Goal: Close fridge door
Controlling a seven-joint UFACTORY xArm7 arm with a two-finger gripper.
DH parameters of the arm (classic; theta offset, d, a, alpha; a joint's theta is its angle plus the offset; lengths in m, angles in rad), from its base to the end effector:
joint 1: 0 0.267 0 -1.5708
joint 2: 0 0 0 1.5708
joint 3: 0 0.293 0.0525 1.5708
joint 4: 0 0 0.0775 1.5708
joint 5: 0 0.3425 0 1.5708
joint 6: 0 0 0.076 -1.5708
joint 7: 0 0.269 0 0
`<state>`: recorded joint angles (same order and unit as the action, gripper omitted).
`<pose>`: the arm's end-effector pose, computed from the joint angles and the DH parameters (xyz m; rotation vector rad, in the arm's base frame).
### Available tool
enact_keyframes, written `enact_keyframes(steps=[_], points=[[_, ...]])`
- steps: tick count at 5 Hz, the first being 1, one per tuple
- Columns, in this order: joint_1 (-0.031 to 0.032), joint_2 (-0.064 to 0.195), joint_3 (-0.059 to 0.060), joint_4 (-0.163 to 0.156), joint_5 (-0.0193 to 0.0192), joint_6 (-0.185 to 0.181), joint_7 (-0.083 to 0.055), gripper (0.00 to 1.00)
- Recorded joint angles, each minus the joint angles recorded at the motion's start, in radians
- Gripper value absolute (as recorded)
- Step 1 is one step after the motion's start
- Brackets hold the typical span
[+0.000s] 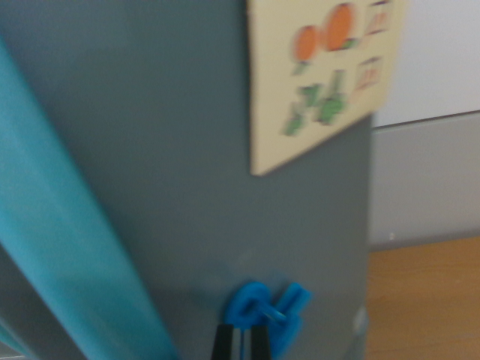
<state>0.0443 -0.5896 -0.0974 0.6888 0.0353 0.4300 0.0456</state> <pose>0.4828 -0.0231 0.3932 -2.7864 0.1844 -1.2561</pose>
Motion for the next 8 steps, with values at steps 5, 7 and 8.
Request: enact_keyframes(steps=[5,7,8], points=[[0.0002,0.087,0.055,0.079,0.0000,0.000,0.000,1.00],[0.0002,0.139,0.085,0.124,0.0000,0.000,0.000,1.00],[0.0002,0.194,0.104,0.172,0.0000,0.000,0.000,1.00]])
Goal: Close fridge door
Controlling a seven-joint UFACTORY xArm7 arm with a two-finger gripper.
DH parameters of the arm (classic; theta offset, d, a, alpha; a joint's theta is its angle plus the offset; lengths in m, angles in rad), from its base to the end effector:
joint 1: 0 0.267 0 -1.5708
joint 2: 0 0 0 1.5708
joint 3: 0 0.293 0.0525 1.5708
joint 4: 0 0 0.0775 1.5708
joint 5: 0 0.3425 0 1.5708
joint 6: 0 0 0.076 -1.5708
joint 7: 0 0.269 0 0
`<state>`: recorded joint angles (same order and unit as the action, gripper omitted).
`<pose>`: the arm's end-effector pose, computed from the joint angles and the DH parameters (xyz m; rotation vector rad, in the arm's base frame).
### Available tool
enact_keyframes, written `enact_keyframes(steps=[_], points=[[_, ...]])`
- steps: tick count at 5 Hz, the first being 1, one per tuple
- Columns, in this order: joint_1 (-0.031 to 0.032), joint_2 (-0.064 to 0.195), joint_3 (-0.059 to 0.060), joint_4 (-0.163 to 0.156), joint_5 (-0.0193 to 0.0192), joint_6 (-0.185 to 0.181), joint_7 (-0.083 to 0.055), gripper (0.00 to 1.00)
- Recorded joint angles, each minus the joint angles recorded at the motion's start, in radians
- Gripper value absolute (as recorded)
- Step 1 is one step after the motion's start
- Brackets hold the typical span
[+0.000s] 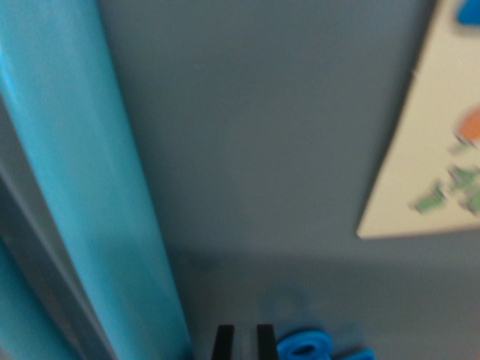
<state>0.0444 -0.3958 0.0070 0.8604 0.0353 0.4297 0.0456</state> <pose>0.5337 0.0290 0.3990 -2.8209 0.0271 -1.2337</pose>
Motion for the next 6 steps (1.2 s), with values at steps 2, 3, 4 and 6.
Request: enact_keyframes(steps=[2,3,4,6], points=[[0.0000,0.053,0.013,0.051,0.0000,0.000,0.000,1.00],[0.0000,0.053,0.013,0.051,0.0000,0.000,0.000,1.00],[0.0000,0.102,0.020,0.103,0.0000,0.000,0.000,1.00],[0.0000,0.136,0.022,0.139,0.0000,-0.001,0.000,1.00]])
